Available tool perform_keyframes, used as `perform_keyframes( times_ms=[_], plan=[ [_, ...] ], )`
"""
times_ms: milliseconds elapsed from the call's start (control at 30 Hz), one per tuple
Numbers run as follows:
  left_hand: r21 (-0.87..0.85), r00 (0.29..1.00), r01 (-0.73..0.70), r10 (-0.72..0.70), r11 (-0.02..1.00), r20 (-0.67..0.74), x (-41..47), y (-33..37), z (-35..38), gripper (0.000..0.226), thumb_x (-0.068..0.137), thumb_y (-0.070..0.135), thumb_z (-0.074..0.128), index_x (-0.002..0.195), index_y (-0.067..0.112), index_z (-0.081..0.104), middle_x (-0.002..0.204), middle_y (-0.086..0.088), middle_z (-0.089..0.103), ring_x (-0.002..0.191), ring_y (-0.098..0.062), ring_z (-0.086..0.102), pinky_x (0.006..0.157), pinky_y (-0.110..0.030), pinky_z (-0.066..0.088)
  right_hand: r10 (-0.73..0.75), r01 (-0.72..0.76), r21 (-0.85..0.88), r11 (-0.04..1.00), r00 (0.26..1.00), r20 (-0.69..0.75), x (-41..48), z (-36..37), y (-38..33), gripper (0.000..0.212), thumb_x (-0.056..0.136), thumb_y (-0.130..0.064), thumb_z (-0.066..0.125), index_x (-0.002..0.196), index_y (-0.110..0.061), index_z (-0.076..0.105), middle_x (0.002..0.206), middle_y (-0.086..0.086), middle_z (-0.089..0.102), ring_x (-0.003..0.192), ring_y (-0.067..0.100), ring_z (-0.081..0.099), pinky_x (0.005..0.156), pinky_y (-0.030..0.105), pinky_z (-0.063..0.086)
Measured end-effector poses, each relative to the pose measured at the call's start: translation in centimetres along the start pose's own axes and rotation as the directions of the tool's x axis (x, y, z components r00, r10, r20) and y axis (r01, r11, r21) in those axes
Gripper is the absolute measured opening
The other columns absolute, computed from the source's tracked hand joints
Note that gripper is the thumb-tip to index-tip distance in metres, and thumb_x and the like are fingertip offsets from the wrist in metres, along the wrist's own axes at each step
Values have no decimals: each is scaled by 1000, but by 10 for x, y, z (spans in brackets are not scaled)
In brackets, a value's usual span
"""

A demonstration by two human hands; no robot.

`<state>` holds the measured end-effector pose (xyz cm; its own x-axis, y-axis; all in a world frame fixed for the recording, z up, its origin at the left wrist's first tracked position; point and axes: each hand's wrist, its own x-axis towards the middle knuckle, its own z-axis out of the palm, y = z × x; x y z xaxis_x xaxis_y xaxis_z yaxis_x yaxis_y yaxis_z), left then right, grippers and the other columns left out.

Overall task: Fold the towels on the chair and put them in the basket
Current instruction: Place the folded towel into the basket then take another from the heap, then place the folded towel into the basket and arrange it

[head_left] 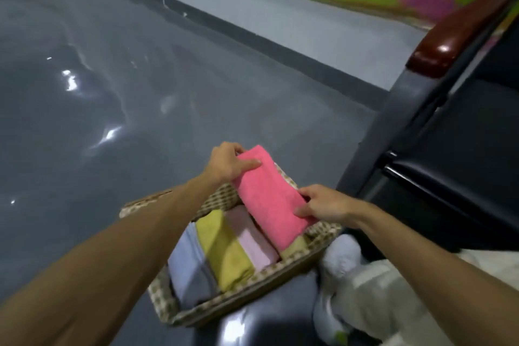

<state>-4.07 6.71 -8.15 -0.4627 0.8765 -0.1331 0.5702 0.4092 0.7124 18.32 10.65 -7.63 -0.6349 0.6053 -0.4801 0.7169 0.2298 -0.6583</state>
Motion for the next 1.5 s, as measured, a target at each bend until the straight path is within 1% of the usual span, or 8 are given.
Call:
perform_keyframes(
  times_ms=[167,333,400,500,733,1000,1300,1500],
  plan=[
    [-549,921,373,-371,748,119,-13,-66,43,13,81,13,73,89,13,63,72,0,60,63,-14,54,53,-24,43,169,-181,265,947,983,70,49,65,30,35,89,0,62,123,-1,56,113,20,66,89,24,64,88,44,53],
    [-332,896,445,-418,832,153,-15,-119,77,18,81,-4,62,68,10,58,65,-7,54,58,-18,49,44,-20,40,176,-164,-90,982,972,154,78,104,43,40,88,-12,61,127,-5,54,117,10,62,104,23,59,86,30,46],
    [-229,901,433,-409,872,147,-14,-128,90,4,84,4,65,87,4,64,82,-12,62,73,-25,59,59,-27,47,190,-135,-305,943,969,157,85,107,42,35,92,-17,54,124,-5,55,123,14,60,109,27,57,80,29,43],
    [-112,913,401,-388,909,123,-10,-130,98,37,89,15,65,121,-1,56,113,-16,63,105,-33,59,82,-33,45,196,-132,-441,888,975,104,89,105,44,31,93,-21,55,121,-8,54,121,12,58,108,26,57,79,29,43],
    [404,964,31,-135,914,231,-18,-78,71,44,88,26,62,125,7,45,119,-13,55,110,-32,55,83,-39,44,66,-70,-477,876,997,-27,61,55,42,31,91,-23,60,121,-19,63,125,4,62,112,23,59,93,33,48],
    [113,809,-490,403,865,428,-38,92,72,24,90,9,60,112,9,67,104,-8,71,98,-20,66,91,-32,49,-86,-66,-520,852,961,-262,-64,-77,36,25,92,-19,58,115,-16,67,115,4,66,107,21,60,89,30,46],
    [-41,551,-751,660,659,510,-92,310,141,20,93,19,58,112,20,66,104,6,66,95,-10,61,86,-23,47,87,-317,-224,922,732,-676,-268,-203,127,20,95,-24,57,112,-24,67,115,-5,67,107,14,60,96,33,48],
    [-142,382,-817,708,560,594,-145,410,233,20,94,22,56,111,22,67,102,10,63,100,-8,58,84,-19,42,279,-490,16,872,468,-839,-386,-224,227,15,89,-18,58,96,-24,71,98,-4,69,95,15,59,83,27,44]
  ],
)
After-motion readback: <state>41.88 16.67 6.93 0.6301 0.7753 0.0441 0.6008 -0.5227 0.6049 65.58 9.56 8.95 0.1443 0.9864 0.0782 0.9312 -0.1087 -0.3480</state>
